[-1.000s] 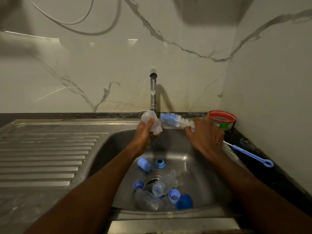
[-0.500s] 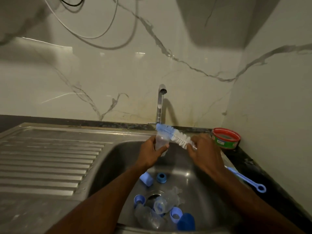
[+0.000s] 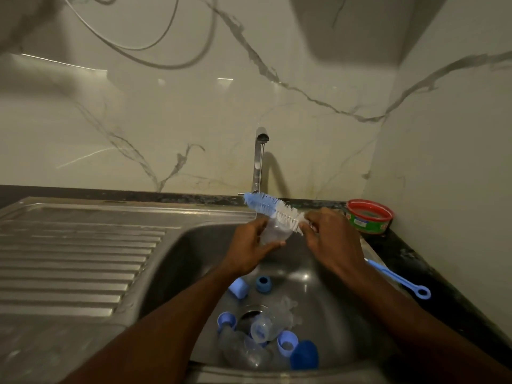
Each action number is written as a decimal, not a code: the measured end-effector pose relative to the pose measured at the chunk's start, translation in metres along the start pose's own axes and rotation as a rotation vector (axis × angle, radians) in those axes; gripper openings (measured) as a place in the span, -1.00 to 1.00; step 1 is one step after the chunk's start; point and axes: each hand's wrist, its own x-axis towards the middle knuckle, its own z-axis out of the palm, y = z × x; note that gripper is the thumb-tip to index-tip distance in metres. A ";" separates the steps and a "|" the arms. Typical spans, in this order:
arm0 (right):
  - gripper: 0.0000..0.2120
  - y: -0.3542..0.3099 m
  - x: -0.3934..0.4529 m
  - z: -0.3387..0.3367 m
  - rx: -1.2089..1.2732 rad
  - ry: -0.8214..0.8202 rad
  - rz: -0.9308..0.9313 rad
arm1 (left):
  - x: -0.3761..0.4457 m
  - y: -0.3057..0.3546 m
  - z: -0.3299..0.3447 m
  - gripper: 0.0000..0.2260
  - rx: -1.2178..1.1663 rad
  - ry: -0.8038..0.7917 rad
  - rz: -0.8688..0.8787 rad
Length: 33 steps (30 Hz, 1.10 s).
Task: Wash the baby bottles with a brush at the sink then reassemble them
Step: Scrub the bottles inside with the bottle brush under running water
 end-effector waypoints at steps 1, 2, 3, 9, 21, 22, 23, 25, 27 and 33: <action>-0.79 0.000 0.001 -0.001 0.018 0.002 0.010 | 0.001 0.003 0.003 -0.59 0.003 -0.014 0.031; -0.77 0.000 0.001 -0.003 0.031 0.002 0.016 | 0.001 0.005 0.005 -0.57 -0.001 -0.007 0.039; -0.76 0.002 0.002 -0.006 0.035 -0.001 0.017 | 0.002 0.005 0.005 -0.56 -0.008 0.020 0.032; -0.77 0.007 -0.010 -0.009 0.051 -0.017 -0.020 | 0.003 -0.016 -0.007 -0.69 0.002 0.213 -0.131; -0.83 0.003 -0.009 -0.011 0.042 0.035 -0.014 | 0.003 -0.005 -0.011 -0.73 0.029 0.198 -0.106; -0.85 0.002 -0.010 -0.011 0.044 0.030 -0.016 | 0.003 -0.006 -0.013 -0.75 0.011 0.212 -0.138; -0.85 0.000 -0.009 -0.009 0.045 0.031 -0.016 | 0.002 -0.005 -0.014 -0.76 0.015 0.191 -0.129; -0.81 -0.004 -0.008 -0.005 0.042 0.042 -0.006 | -0.002 0.001 -0.012 -0.70 0.005 0.059 -0.055; -0.74 -0.009 -0.007 -0.003 0.027 0.048 0.024 | -0.004 0.007 -0.005 -0.58 -0.028 -0.069 -0.002; -0.69 -0.003 -0.011 -0.016 -0.047 0.000 0.072 | 0.002 0.001 -0.007 -0.59 -0.094 0.063 -0.105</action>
